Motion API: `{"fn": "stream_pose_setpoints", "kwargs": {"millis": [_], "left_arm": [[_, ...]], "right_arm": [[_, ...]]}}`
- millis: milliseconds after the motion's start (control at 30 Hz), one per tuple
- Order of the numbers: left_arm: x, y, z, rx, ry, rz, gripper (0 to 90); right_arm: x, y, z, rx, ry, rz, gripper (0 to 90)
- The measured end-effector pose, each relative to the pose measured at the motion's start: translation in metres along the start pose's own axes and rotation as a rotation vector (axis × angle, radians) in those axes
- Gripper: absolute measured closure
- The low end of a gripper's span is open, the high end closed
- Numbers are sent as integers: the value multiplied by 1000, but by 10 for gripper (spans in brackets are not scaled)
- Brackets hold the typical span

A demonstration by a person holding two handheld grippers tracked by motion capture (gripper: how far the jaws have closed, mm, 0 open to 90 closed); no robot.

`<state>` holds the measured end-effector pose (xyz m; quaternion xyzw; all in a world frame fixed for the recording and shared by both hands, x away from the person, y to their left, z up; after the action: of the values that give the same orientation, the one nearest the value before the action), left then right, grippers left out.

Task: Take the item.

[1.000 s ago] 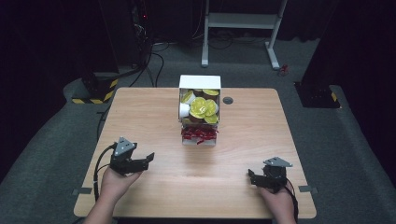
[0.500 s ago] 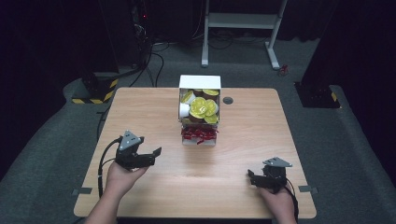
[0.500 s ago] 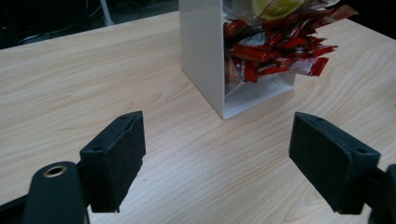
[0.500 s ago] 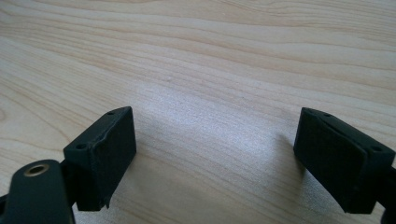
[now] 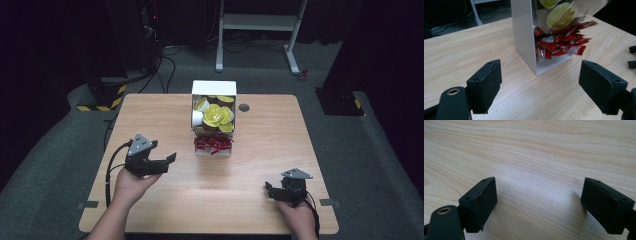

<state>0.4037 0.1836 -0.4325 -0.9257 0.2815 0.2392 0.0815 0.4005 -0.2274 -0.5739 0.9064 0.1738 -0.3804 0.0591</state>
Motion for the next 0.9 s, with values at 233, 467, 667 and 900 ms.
{"fn": "stream_pose_setpoints", "kwargs": {"millis": [233,467,667,900], "left_arm": [[-4,3,-20,32,11,-2,195],[-7,5,-37,34,39,5,195],[-5,11,-52,56,53,17,195],[4,22,-68,80,72,32,195]], "right_arm": [[0,0,0,0,0,0,135],[0,0,0,-2,0,-3,141],[0,0,0,-2,0,-3,141],[0,0,0,-5,2,-3,142]]}}
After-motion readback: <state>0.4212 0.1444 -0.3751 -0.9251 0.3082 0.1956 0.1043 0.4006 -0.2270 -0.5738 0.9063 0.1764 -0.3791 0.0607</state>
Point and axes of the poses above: each handheld gripper's, and its own axes: x roughly forward along the jaws, z roughly out of its underside, y roughly to its right, the point moved 7 cm from there along x, roughly forward along the jaws, and after that the axes turned 3 degrees about x, right-handed, at the moved point
